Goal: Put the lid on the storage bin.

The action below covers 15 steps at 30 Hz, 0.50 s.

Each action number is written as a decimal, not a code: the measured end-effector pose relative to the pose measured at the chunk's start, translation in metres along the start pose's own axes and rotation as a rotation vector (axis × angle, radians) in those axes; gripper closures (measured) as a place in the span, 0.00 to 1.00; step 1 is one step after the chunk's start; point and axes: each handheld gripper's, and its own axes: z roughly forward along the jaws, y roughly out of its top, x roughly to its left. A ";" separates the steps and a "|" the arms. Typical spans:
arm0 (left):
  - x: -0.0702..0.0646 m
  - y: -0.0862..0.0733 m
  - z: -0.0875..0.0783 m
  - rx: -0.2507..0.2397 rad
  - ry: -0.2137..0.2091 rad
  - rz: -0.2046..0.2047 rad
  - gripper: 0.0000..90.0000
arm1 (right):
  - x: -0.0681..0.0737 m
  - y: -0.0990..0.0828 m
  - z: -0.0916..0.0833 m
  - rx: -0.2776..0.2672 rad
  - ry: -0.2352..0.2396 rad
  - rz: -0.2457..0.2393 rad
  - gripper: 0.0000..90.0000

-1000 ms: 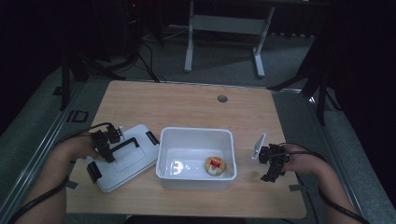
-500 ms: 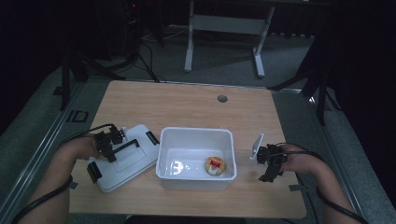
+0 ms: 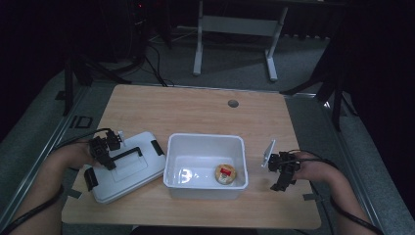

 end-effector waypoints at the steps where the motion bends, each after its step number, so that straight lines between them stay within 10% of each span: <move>1: -0.001 -0.003 -0.005 -0.004 0.007 0.007 0.93 | 0.000 0.000 0.000 -0.002 -0.003 0.000 0.18; 15: -0.013 -0.022 -0.045 -0.021 0.028 0.019 0.93 | 0.001 -0.002 -0.002 0.000 -0.012 0.001 0.18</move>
